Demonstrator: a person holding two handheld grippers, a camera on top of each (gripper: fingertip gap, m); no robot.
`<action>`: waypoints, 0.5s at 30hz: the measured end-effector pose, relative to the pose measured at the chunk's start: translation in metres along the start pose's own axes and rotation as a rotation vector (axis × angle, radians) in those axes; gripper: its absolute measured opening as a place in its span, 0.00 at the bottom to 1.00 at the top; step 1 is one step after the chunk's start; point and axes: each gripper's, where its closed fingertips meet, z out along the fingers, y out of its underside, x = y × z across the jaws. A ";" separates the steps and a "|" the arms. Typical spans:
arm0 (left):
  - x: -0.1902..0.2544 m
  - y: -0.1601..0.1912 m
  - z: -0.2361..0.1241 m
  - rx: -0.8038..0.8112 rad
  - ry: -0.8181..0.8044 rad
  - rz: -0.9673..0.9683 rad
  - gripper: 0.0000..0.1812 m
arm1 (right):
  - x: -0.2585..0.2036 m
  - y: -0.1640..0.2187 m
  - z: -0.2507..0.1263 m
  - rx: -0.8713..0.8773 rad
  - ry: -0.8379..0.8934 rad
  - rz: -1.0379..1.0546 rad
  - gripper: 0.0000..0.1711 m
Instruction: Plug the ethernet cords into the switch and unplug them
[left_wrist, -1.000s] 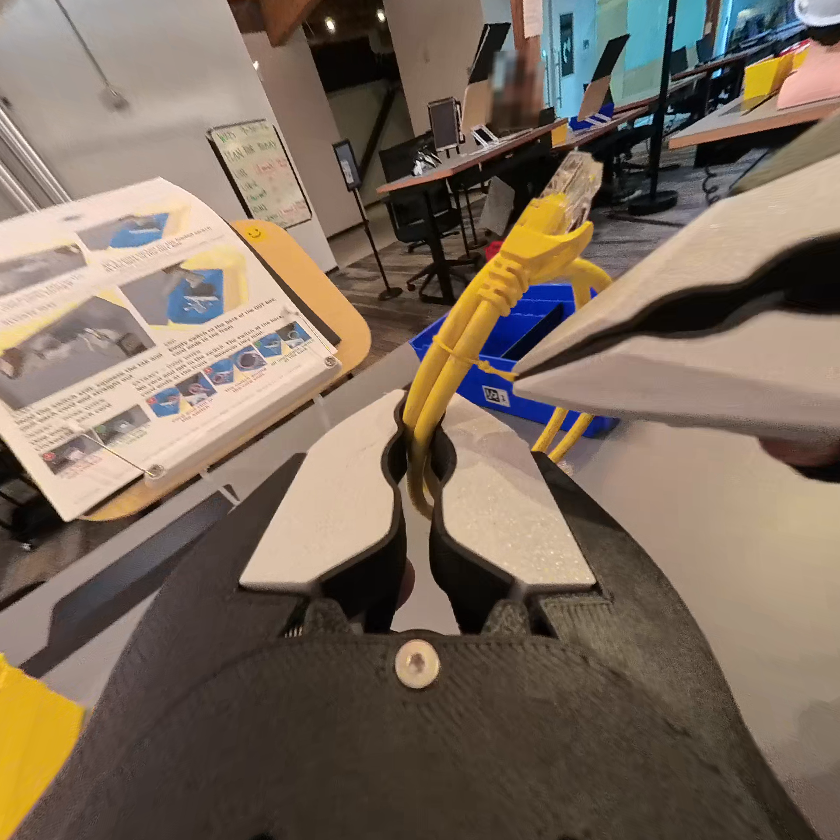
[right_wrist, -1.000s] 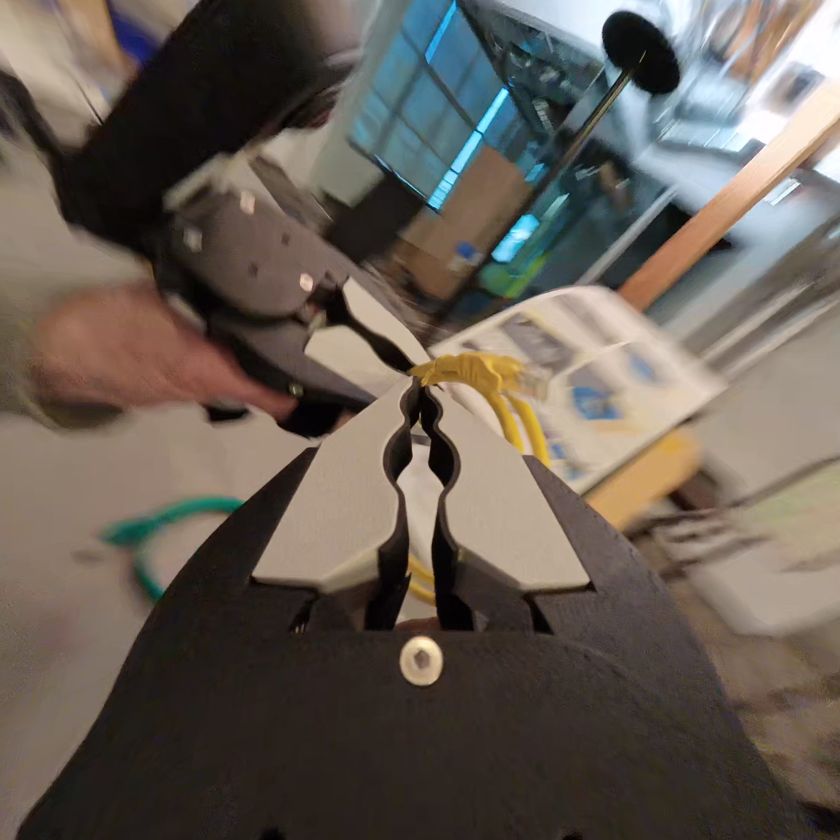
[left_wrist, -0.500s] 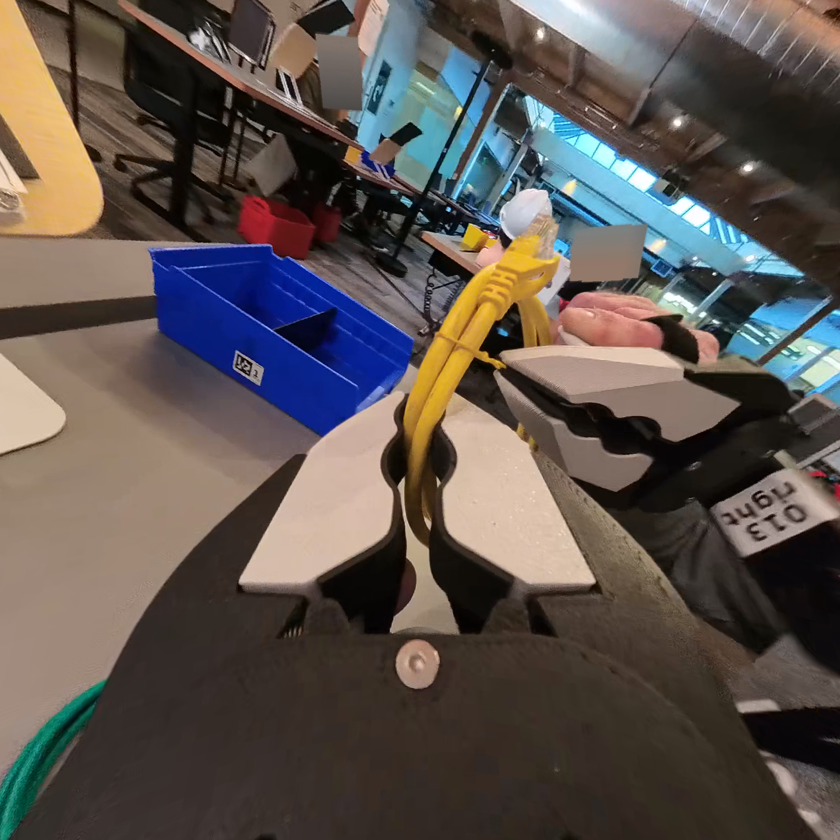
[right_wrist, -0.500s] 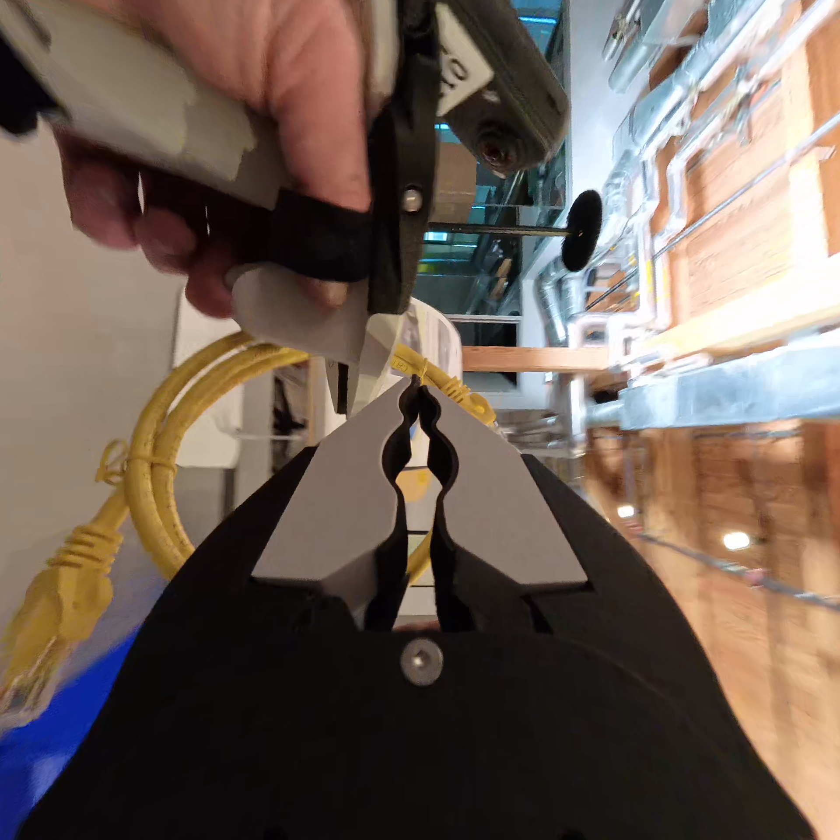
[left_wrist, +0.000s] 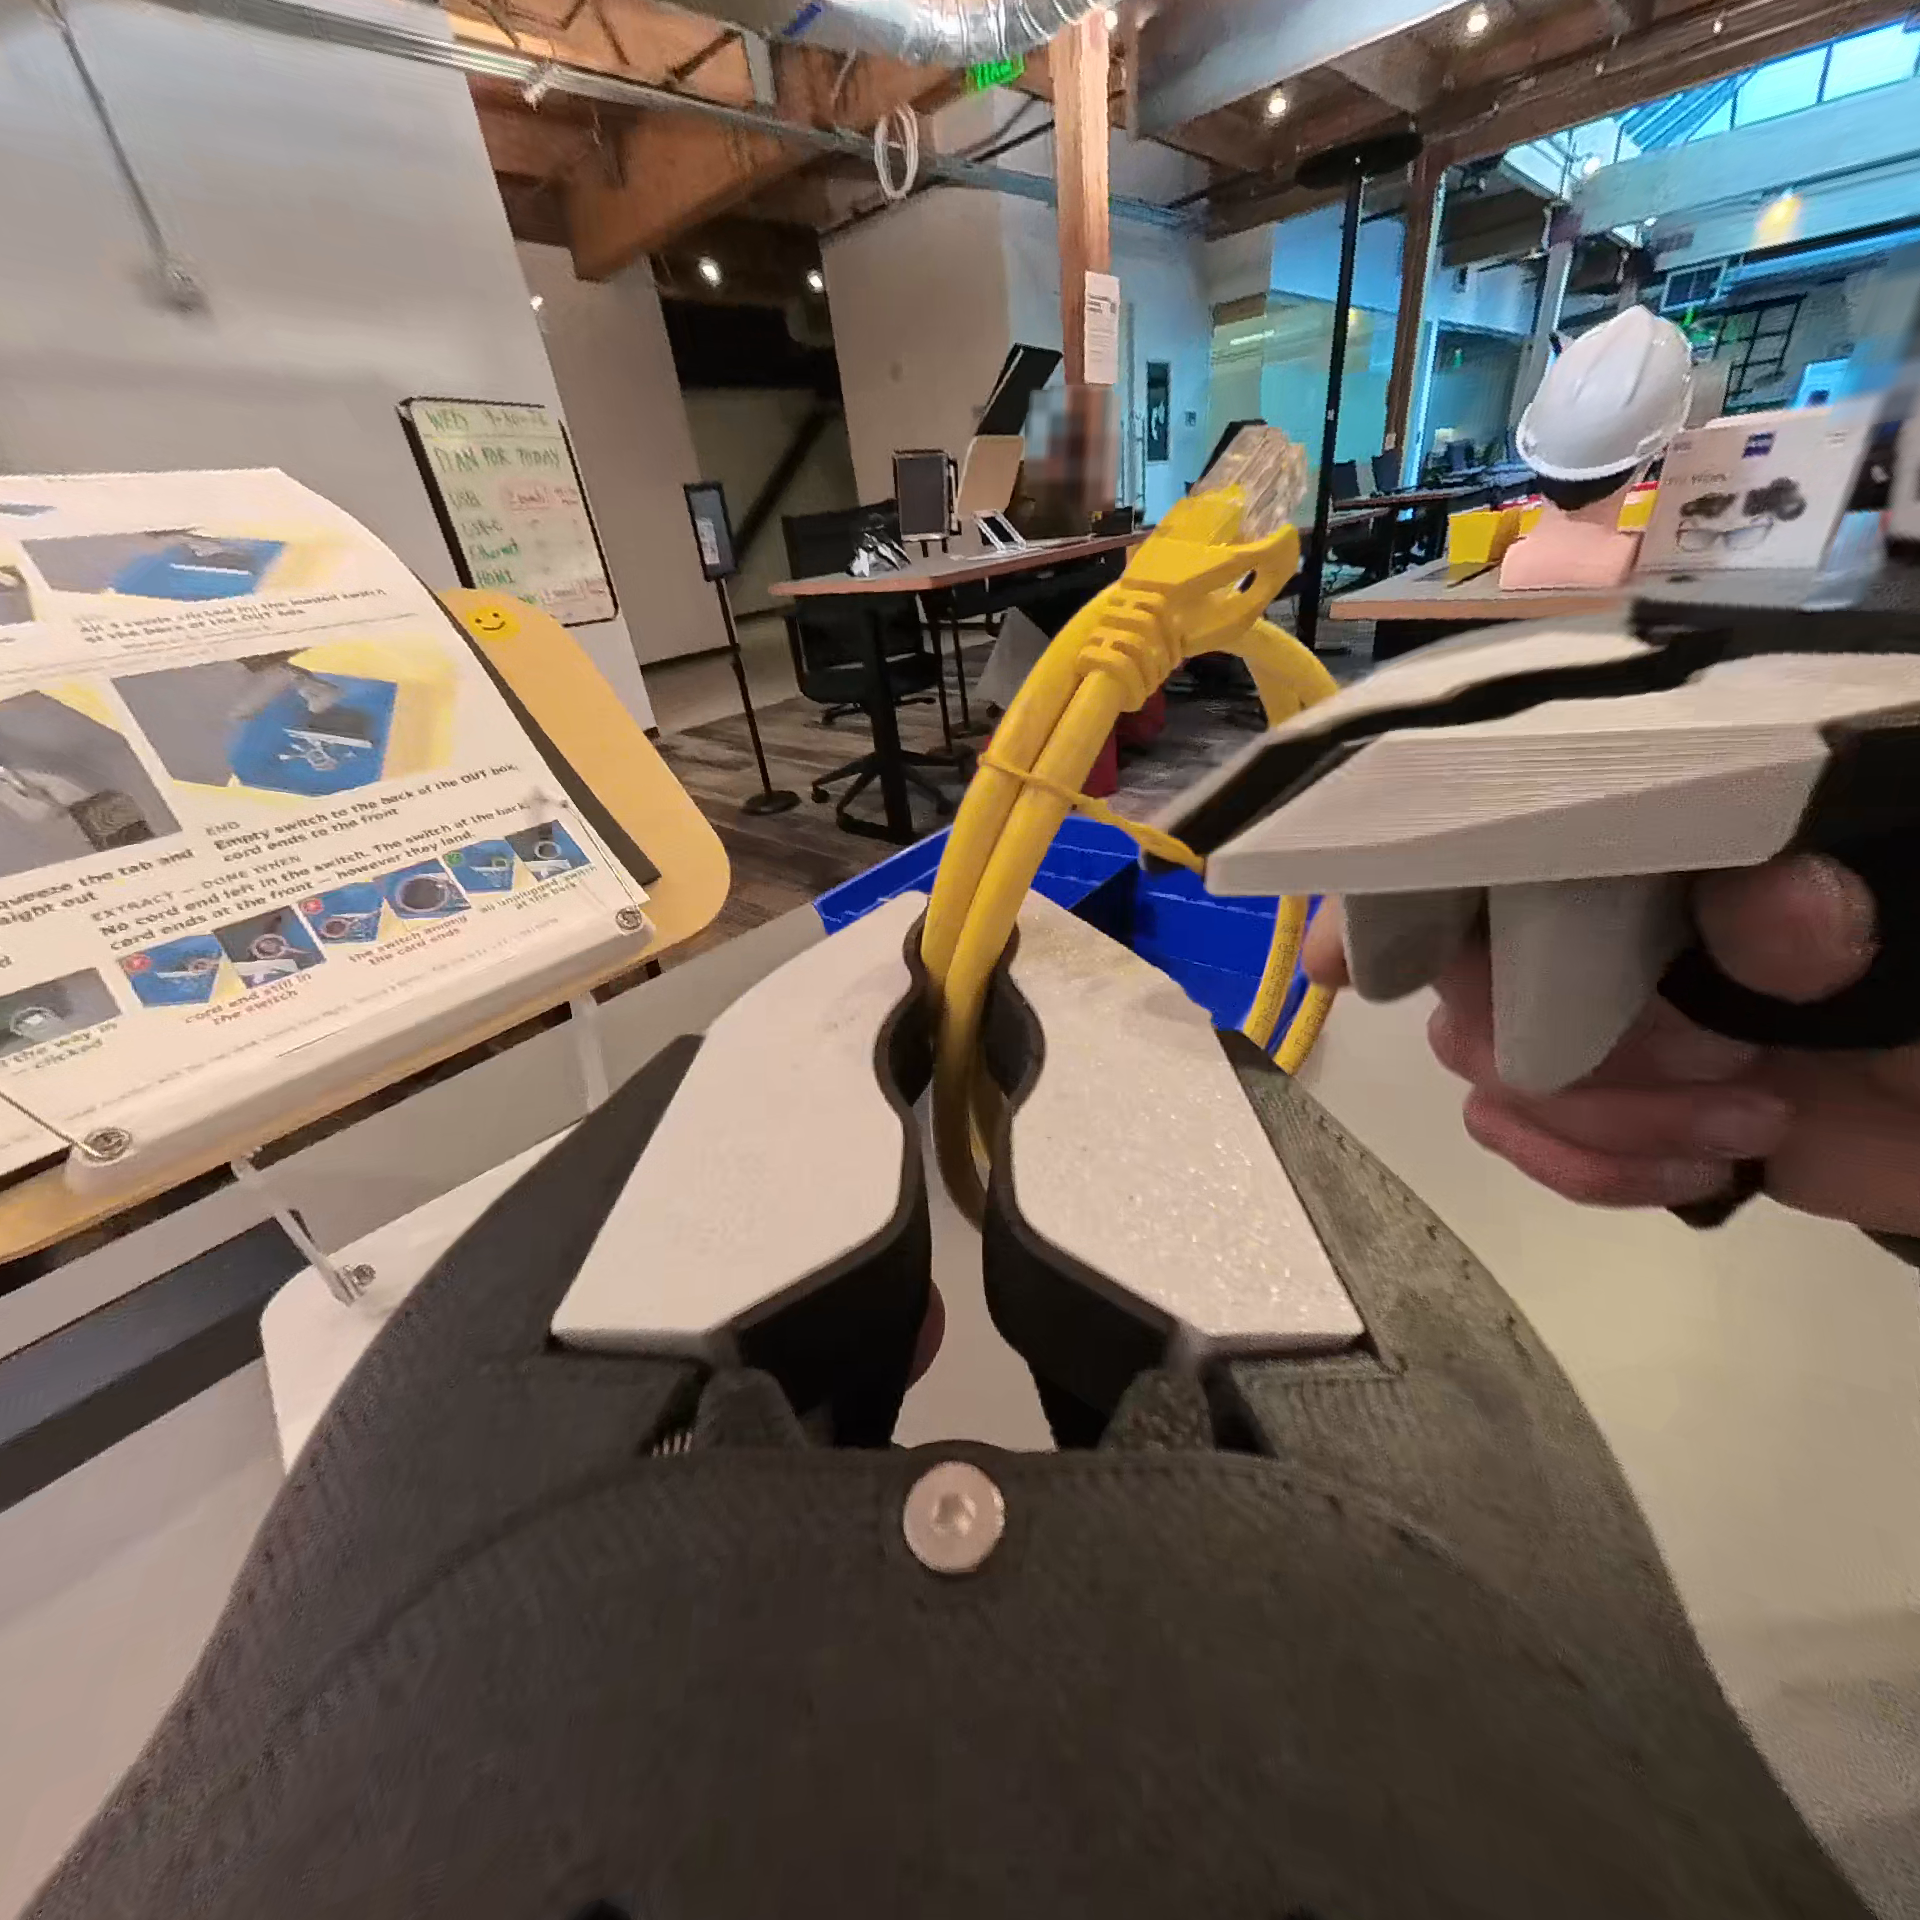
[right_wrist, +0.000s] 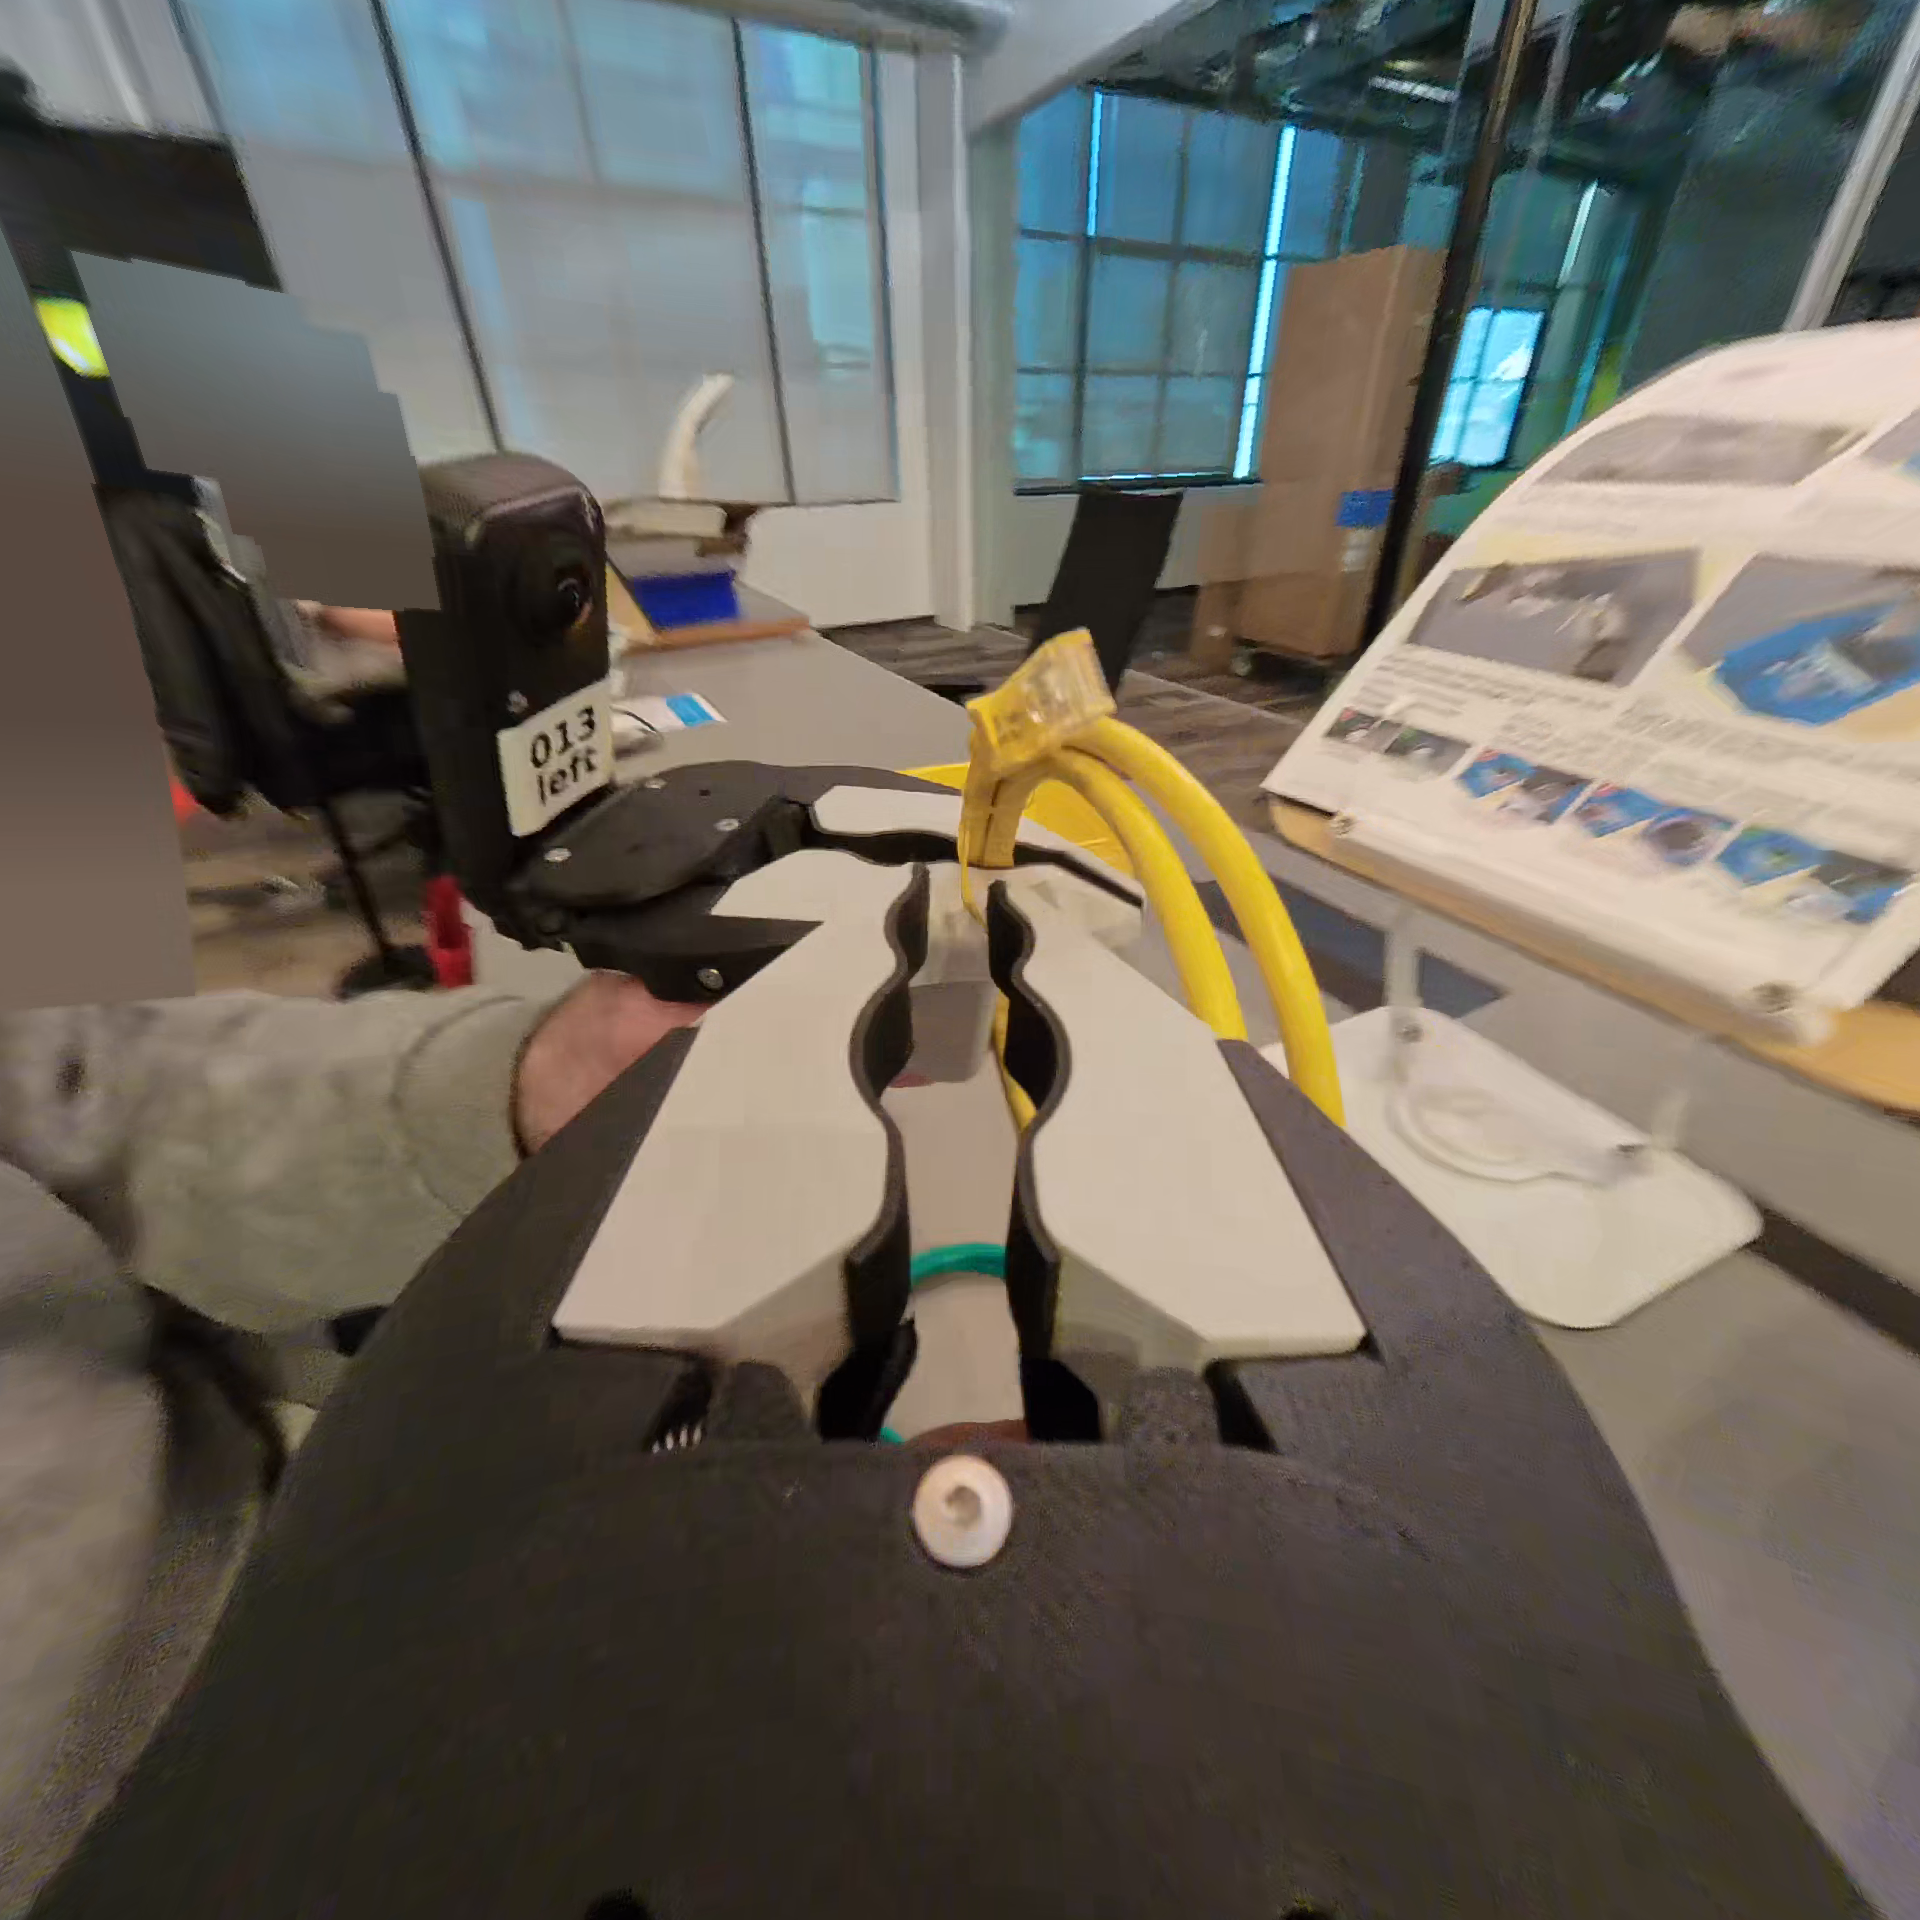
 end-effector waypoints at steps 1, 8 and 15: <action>0.000 0.000 0.000 -0.002 0.002 -0.001 0.03 | 0.001 0.000 -0.001 0.016 -0.013 0.042 0.03; 0.000 0.000 0.000 0.003 0.008 0.006 0.03 | 0.004 -0.003 -0.005 0.072 0.014 0.043 0.00; 0.001 0.003 0.002 -0.021 0.002 0.012 0.03 | 0.006 -0.008 -0.009 0.072 0.133 -0.157 0.00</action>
